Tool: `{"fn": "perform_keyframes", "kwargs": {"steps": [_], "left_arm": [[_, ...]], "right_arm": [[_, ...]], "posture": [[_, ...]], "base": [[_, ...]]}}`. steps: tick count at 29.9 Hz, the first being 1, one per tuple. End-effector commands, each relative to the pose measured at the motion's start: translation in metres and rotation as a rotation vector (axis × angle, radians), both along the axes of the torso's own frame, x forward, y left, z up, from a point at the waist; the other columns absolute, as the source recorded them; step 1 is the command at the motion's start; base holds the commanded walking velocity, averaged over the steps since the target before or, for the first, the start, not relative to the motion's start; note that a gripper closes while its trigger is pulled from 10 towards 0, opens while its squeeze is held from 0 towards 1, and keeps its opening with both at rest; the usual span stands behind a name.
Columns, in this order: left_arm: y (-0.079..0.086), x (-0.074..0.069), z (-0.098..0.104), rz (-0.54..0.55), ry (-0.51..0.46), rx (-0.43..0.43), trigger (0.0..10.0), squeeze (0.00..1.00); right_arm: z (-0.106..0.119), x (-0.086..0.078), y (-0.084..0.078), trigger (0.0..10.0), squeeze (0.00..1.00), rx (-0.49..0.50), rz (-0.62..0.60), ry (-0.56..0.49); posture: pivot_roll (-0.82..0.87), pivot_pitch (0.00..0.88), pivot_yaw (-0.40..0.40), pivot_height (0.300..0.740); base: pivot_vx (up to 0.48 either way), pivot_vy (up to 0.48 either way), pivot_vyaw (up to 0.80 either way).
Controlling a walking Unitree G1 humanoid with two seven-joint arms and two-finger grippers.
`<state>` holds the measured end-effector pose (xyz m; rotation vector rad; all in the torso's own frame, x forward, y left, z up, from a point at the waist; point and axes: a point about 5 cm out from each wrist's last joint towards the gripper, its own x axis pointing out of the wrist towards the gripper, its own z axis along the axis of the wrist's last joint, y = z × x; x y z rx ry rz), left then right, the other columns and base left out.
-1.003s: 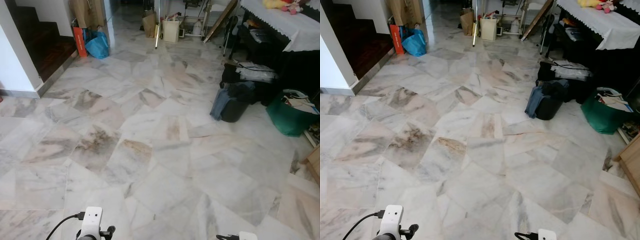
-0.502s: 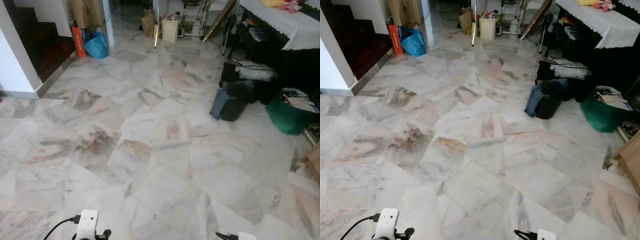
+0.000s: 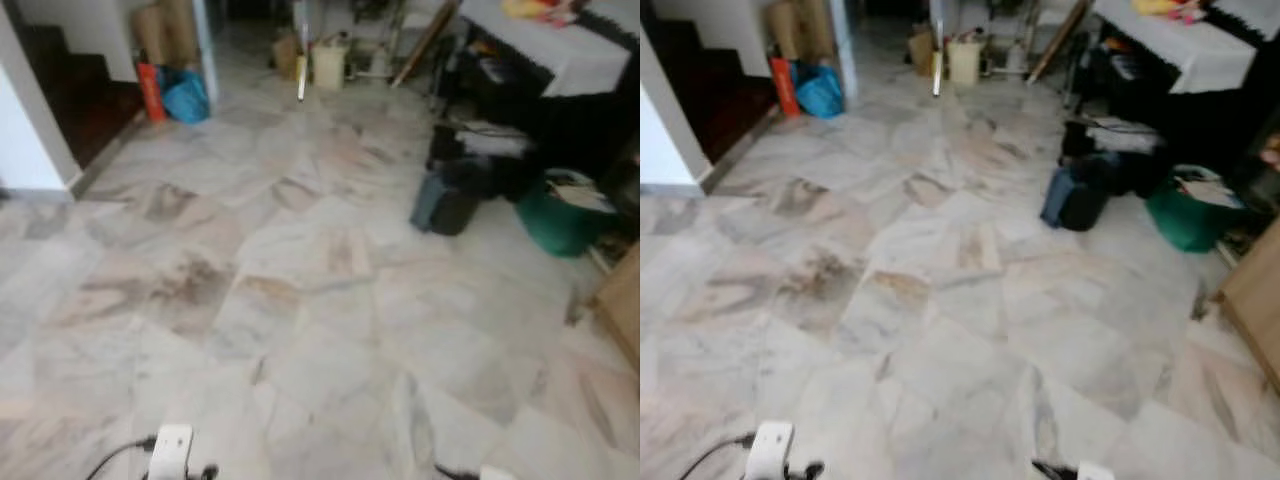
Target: Move the pillow to the sofa from floor
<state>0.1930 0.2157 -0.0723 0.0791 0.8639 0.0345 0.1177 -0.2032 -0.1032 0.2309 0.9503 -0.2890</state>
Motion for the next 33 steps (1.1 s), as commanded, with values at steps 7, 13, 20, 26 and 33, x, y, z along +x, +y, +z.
{"fn": "perform_keyframes", "kwargs": {"steps": [7, 13, 20, 26, 33], "left_arm": [[0.0002, -0.0117, -0.0066, -0.002, 0.057, -0.001, 10.0, 0.0], [0.0013, -0.0113, -0.0062, 0.001, 0.056, 0.002, 10.0, 0.0], [0.0022, -0.0103, -0.0057, 0.011, 0.054, 0.004, 10.0, 0.0], [0.0015, -0.0101, -0.0058, 0.018, 0.054, 0.002, 10.0, 0.0], [0.0004, -0.0095, -0.0058, 0.022, 0.055, -0.002, 10.0, 0.0]], "right_arm": [[0.0009, 0.0013, -0.0018, 10.0, 0.0, -0.003, -0.006, -0.008], [0.0009, 0.0015, -0.0017, 10.0, 0.0, -0.005, -0.007, -0.008], [0.0011, 0.0024, -0.0018, 10.0, 0.0, -0.006, -0.023, -0.008], [0.0013, 0.0029, -0.0024, 10.0, 0.0, -0.006, -0.022, -0.008], [0.0016, 0.0034, -0.0031, 10.0, 0.0, -0.006, -0.018, -0.009]], "posture": [[0.06, 0.0, -0.021, 0.74], [0.06, 0.0, -0.019, 0.74], [0.06, 0.0, -0.019, 0.74], [0.06, 0.0, -0.022, 0.74], [0.06, 0.0, -0.022, 0.74]], "base": [[-0.305, 0.0, 0.0], [-0.306, 0.0, 0.0], [-0.309, 0.0, 0.0], [-0.317, 0.0, 0.0], [-0.318, 0.0, 0.0]]}}
